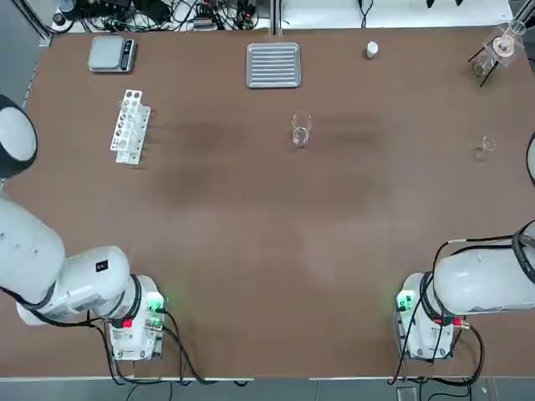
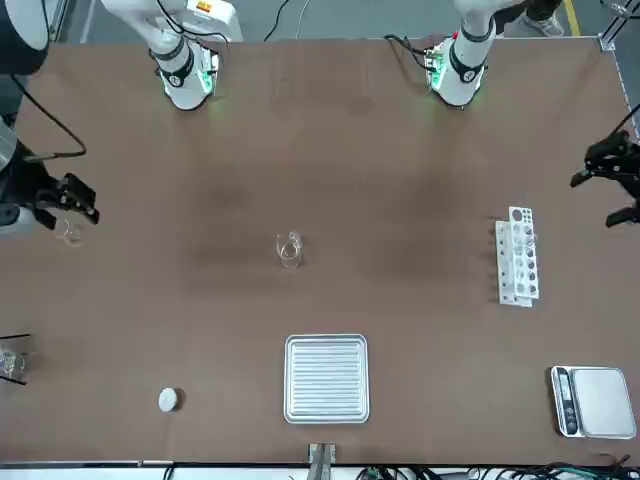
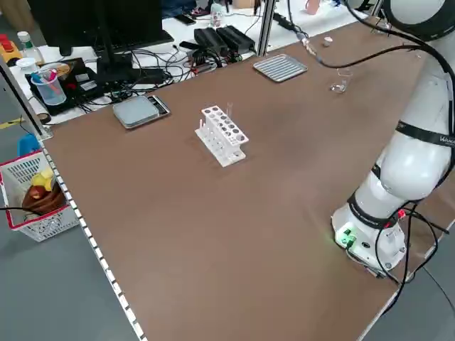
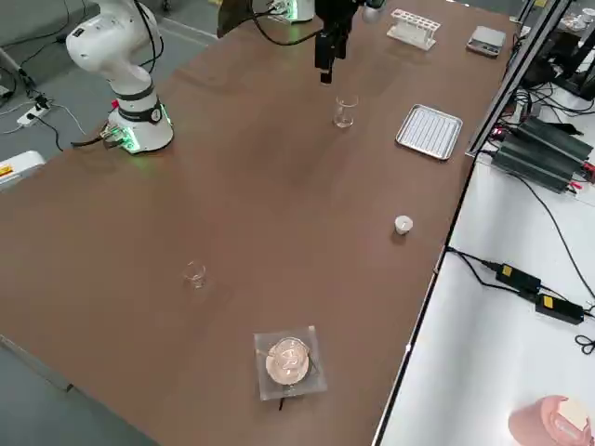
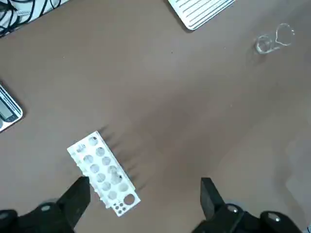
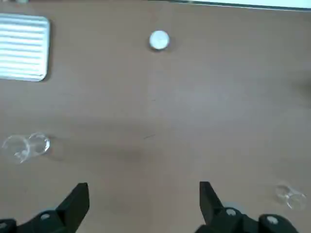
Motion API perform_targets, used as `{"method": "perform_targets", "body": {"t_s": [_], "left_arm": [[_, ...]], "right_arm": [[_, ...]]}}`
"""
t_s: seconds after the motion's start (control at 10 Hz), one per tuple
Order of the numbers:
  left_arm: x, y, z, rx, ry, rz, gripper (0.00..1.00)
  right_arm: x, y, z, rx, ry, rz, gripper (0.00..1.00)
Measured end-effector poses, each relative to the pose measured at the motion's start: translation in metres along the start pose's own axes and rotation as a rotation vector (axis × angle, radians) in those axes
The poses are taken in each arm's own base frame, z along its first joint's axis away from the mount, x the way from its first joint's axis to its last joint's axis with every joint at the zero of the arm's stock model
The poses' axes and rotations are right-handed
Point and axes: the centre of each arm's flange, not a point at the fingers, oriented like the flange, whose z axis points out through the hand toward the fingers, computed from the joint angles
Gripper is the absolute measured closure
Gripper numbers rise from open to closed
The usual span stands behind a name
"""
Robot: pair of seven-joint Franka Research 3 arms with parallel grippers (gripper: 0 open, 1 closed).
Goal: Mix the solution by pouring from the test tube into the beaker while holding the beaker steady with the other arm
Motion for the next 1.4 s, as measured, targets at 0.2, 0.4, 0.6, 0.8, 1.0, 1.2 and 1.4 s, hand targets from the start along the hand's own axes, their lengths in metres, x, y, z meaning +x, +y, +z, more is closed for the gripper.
{"method": "perform_targets", "body": {"t_s": [0.2,0.4,0.6,0.8,1.0,1.2,1.4], "left_arm": [[-0.046,-0.065,0.023,-0.073,0.044,0.138,0.0],[-0.099,-0.122,0.048,-0.151,0.136,0.244,0.0],[-0.142,-0.155,0.069,-0.215,0.209,0.358,0.0],[-0.157,-0.174,0.103,-0.281,0.355,0.567,0.0],[-0.16,-0.194,0.162,-0.353,0.492,0.691,0.0],[-0.17,-0.206,0.217,-0.422,0.611,0.774,0.0],[-0.179,-0.209,0.252,-0.449,0.693,0.857,0.01]], "right_arm": [[0.006,-0.001,0.015,0.093,0.007,-0.191,0.0],[0.012,-0.002,0.029,0.173,0.02,-0.279,0.01],[0.021,0.0,0.051,0.254,0.055,-0.436,0.03],[0.036,0.017,0.103,0.355,0.108,-0.575,0.03],[0.048,0.039,0.166,0.466,0.185,-0.653,0.04],[0.062,0.022,0.211,0.578,0.303,-0.712,0.04],[0.073,-0.01,0.269,0.643,0.426,-0.813,0.04]]}}
